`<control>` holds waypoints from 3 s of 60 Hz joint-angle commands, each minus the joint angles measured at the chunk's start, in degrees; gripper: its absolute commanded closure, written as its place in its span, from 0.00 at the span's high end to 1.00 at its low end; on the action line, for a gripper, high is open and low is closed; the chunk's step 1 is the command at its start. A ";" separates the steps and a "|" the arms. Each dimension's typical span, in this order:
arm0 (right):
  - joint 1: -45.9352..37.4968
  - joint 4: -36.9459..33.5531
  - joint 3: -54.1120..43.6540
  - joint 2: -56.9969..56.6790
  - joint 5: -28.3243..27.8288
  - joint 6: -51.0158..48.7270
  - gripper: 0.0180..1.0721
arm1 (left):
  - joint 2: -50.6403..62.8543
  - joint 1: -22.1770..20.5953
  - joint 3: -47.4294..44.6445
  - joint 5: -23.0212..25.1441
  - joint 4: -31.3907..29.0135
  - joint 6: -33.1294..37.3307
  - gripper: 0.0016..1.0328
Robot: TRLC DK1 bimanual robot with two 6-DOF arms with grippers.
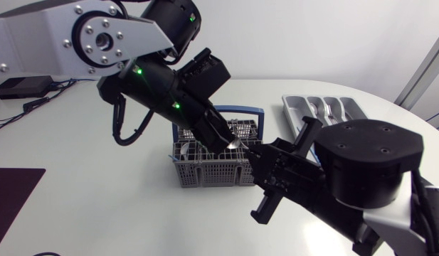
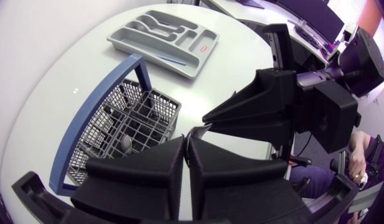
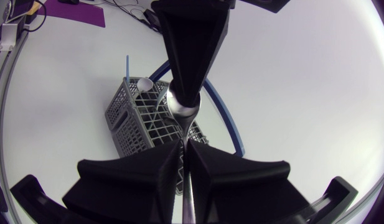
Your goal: Unload the cutlery basket into the drawer organizer.
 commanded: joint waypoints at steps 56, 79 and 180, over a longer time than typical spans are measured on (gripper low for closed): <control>-15.15 -8.90 -10.29 -14.91 -14.51 -5.83 0.10 | -9.30 4.83 -6.62 -3.61 14.07 -4.91 0.96; -47.93 -9.25 -10.46 -10.87 -41.58 -18.75 0.09 | -11.58 8.43 -11.80 -4.32 15.65 -3.59 0.96; -86.87 -38.25 32.95 48.89 -50.19 -78.25 0.06 | -15.45 13.01 -16.29 -5.81 11.52 0.36 0.96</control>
